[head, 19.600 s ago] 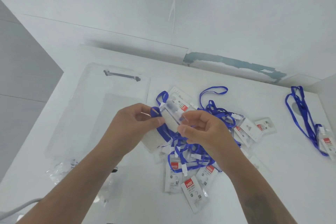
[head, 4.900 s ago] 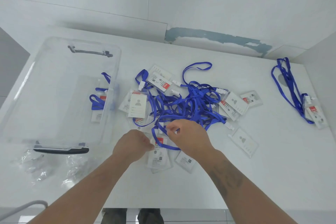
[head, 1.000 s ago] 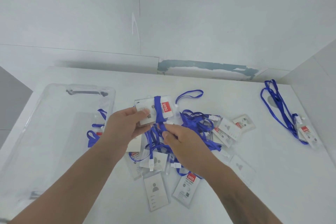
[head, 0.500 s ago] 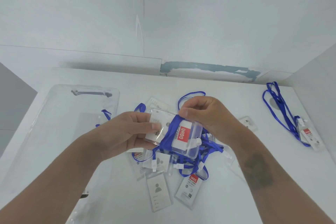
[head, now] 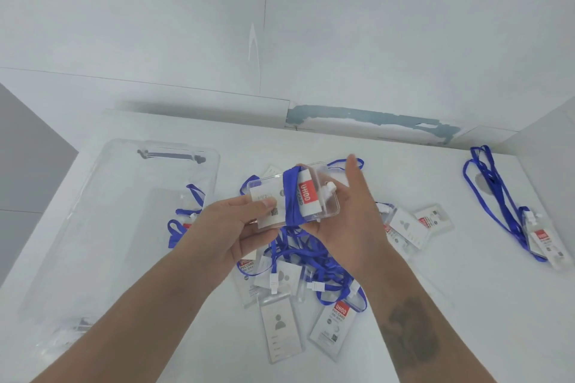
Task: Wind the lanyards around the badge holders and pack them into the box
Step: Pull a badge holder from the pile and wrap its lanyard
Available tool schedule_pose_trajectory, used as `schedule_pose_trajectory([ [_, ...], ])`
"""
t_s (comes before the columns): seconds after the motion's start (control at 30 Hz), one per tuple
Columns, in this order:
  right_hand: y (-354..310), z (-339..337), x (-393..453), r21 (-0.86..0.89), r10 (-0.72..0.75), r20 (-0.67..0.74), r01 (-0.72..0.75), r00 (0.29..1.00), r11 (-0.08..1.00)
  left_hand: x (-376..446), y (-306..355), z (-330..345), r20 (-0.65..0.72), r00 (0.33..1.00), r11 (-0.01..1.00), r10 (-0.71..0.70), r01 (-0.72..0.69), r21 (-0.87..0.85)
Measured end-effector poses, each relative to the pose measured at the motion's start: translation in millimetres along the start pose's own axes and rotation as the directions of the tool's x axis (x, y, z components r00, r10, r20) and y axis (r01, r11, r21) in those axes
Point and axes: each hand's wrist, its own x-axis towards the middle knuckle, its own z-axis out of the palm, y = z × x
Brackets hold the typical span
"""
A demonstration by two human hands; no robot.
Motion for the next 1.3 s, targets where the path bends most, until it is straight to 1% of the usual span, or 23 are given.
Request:
schedule_pose_trajectory([
  [0.03, -0.6, -0.1, 1.0, -0.118, -0.035, -0.021, 0.032, 0.999, 0.992, -0.2, 0.3, -1.2, -0.032, 0.999, 1.0, 0.021, -0.02, 0.014],
  [0.07, -0.1, 1.4, 2.5, -0.274, -0.082, -0.024, 0.073, 0.996, 0.959, -1.3, 1.4, -3.4, -0.053, 0.998, 0.999, 0.037, -0.036, 0.032],
  [0.1, 0.2, 4.1, 4.4, -0.42, -0.14, -0.024, 0.117, 0.99, 0.9, -2.2, 3.0, -6.1, -0.057, 0.997, 0.998, 0.044, -0.041, 0.051],
  [0.13, 0.0, 6.2, 6.4, -0.522, -0.181, -0.021, 0.143, 0.983, 0.841, -3.1, 4.6, -7.9, -0.046, 0.998, 0.997, 0.04, -0.036, 0.073],
  [0.17, -0.4, 8.4, 8.3, -0.587, -0.201, -0.008, 0.158, 0.98, 0.794, -4.6, 6.9, -11.1, -0.03, 0.999, 0.994, 0.034, -0.03, 0.104],
  [0.23, -4.5, 13.6, 11.3, -0.666, -0.192, 0.016, 0.153, 0.981, 0.73, -7.5, 12.4, -19.7, -0.017, 0.998, 0.978, 0.058, -0.053, 0.2],
  [0.33, -12.2, 25.9, 13.0, -0.75, -0.117, 0.097, 0.15, 0.988, 0.644, -10.7, 24.6, -35.1, -0.016, 0.978, 0.916, 0.208, -0.189, 0.354],
  [0.4, -10.5, 37.6, 17.4, -0.814, -0.055, 0.154, 0.158, 0.987, 0.56, -14.4, 33.4, -45.2, -0.021, 0.953, 0.853, 0.304, -0.262, 0.45],
  [0.5, -8.0, 58.2, 22.3, -0.849, 0.028, 0.23, 0.186, 0.973, 0.494, -19.0, 41.8, -58.0, -0.008, 0.932, 0.781, 0.363, -0.3, 0.547],
  [0.57, -5.5, 71.1, 26.5, -0.865, 0.065, 0.267, 0.209, 0.961, 0.457, -20.2, 44.8, -69.6, -0.013, 0.93, 0.76, 0.367, -0.292, 0.58],
  [0.63, 0.5, 84.9, 32.8, -0.868, 0.076, 0.283, 0.222, 0.956, 0.443, -21.1, 47.4, -86.6, -0.042, 0.934, 0.771, 0.355, -0.267, 0.578],
  [0.7, 7.3, 96.4, 40.7, -0.879, 0.061, 0.268, 0.219, 0.961, 0.423, -21.8, 48.3, -101.2, -0.073, 0.939, 0.795, 0.337, -0.242, 0.556],
  [0.77, 15.1, 107.7, 50.8, -0.898, 0.059, 0.251, 0.21, 0.966, 0.387, -23.0, 48.0, -114.7, -0.112, 0.938, 0.819, 0.327, -0.223, 0.528],
  [0.87, 26.9, 125.7, 63.6, -0.936, 0.102, 0.212, 0.171, 0.972, 0.308, -24.0, 46.2, -136.7, -0.171, 0.932, 0.847, 0.32, -0.201, 0.493],
  [0.9, 30.4, 131.5, 67.1, -0.95, 0.119, 0.207, 0.17, 0.971, 0.264, -23.7, 44.9, -144.3, -0.193, 0.929, 0.857, 0.315, -0.191, 0.479],
  [1.0, 34.7, 146.0, 75.3, -0.965, 0.176, 0.248, 0.228, 0.953, 0.126, -20.6, 38.6, -159.6, -0.242, 0.925, 0.877, 0.293, -0.159, 0.454],
  [1.13, 43.9, 167.8, 92.8, -0.946, 0.254, 0.265, 0.301, 0.93, -0.116, -10.5, 30.9, -175.7, -0.299, 0.922, 0.894, 0.245, -0.095, 0.438],
  [1.2, 50.9, 176.0, 103.8, -0.915, 0.287, 0.253, 0.325, 0.924, -0.239, -1.5, 26.8, -179.3, -0.32, 0.925, 0.886, 0.207, -0.039, 0.462],
  [1.3, 66.9, 183.1, 121.3, -0.862, 0.324, 0.208, 0.329, 0.923, -0.386, 14.1, 20.9, -183.0, -0.339, 0.928, 0.837, 0.155, 0.059, 0.544],
])
